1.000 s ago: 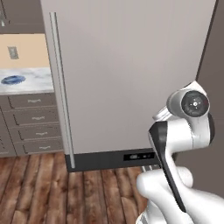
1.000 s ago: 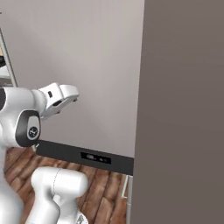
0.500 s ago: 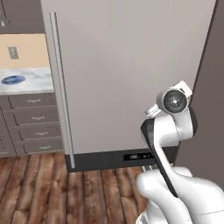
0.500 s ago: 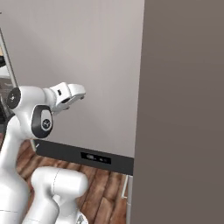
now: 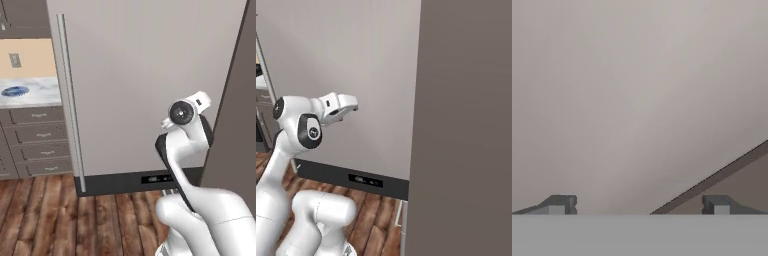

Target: Place the chicken drumstick on the counter behind the older chicken drumstick on the same shelf of the fridge to maintain FIFO order. Close the fridge door when finished.

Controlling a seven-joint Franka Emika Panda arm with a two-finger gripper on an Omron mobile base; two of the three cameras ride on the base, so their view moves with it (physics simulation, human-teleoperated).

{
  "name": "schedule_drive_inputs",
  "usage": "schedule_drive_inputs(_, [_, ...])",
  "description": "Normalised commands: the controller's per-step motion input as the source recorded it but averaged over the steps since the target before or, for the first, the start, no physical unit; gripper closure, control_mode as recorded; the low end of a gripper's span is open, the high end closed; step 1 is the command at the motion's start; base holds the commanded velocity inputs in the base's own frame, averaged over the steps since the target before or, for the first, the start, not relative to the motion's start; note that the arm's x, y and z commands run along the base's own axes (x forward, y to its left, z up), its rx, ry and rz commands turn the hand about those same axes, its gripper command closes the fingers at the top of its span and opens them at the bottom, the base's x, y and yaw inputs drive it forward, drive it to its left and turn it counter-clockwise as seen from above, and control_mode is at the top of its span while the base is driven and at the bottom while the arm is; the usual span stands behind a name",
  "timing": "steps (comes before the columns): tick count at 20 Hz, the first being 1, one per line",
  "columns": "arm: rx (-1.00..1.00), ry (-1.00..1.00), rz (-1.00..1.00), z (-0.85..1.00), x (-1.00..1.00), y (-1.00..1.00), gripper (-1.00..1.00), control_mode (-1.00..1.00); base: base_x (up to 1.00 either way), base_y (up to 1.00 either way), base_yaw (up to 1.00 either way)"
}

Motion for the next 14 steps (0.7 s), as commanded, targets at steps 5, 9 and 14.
schedule_drive_inputs(5, [-0.01,-0.03,-0.08,-0.14,0.51,-0.21,-1.0,-1.0,0.0,0.0,0.0])
schedule_drive_inputs(9, [0.0,-0.03,-0.04,-0.16,0.56,-0.24,-1.0,-1.0,0.0,0.0,0.0])
schedule_drive_inputs(14, [0.0,-0.04,0.0,-0.19,0.59,-0.19,-1.0,-1.0,0.0,0.0,0.0])
